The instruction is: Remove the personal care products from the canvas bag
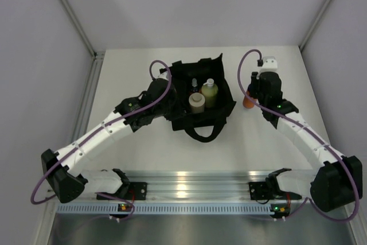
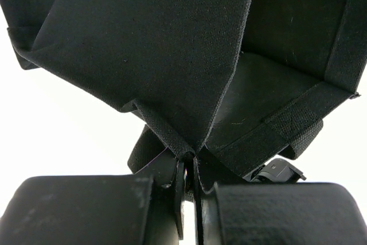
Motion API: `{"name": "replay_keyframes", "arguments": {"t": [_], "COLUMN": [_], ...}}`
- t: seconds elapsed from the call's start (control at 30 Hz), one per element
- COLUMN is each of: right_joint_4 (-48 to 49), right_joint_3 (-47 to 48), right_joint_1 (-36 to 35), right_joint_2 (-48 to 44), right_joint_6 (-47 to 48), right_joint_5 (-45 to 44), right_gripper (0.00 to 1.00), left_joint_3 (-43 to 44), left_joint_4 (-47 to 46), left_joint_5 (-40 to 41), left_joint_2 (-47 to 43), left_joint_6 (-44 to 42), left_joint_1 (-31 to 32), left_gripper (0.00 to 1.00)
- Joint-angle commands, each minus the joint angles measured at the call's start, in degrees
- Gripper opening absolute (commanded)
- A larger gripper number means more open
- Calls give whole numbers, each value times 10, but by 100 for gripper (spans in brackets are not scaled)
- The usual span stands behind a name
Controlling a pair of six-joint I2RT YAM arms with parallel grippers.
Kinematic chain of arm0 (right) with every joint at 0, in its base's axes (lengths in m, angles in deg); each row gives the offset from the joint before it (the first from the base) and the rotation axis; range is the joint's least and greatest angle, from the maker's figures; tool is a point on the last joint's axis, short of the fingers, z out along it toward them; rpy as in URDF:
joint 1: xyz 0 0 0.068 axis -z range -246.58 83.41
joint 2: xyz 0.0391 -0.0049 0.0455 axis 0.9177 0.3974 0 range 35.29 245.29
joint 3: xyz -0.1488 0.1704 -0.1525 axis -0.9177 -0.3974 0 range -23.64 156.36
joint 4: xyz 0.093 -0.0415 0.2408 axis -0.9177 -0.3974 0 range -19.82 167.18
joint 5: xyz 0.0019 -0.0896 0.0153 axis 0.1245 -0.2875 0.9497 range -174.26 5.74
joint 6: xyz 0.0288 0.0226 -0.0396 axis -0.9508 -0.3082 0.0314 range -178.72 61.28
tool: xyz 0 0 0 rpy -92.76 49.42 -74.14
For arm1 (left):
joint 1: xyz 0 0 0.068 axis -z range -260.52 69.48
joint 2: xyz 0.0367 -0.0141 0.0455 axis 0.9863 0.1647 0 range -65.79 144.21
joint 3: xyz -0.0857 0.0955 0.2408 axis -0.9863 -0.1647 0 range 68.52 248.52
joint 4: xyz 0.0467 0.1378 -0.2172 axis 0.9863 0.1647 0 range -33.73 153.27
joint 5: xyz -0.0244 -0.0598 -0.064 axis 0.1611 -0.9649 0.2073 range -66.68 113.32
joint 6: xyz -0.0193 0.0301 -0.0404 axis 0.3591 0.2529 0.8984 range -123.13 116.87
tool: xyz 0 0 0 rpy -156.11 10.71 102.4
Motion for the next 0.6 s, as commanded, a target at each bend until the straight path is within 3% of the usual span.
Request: {"name": "replay_keyframes", "arguments": {"t": [0.0, 0.27, 0.57], "right_joint_4": [181, 232, 224], "right_joint_3": [3, -43, -64], "right_joint_1": [13, 15, 16], "right_joint_2": [-20, -2, 22], "right_joint_6": [7, -3, -5], "right_joint_5": [13, 23, 32], "right_gripper": [0, 0, 0], "left_joint_3": [14, 14, 12], "left_joint_4": [-8, -4, -2], "left_joint_5": [-49, -46, -47], "left_joint_2": [-25, -28, -31], "left_joint_6": [-11, -12, -11], "left_joint_1": [4, 4, 4], "left_gripper": [0, 0, 0]}}
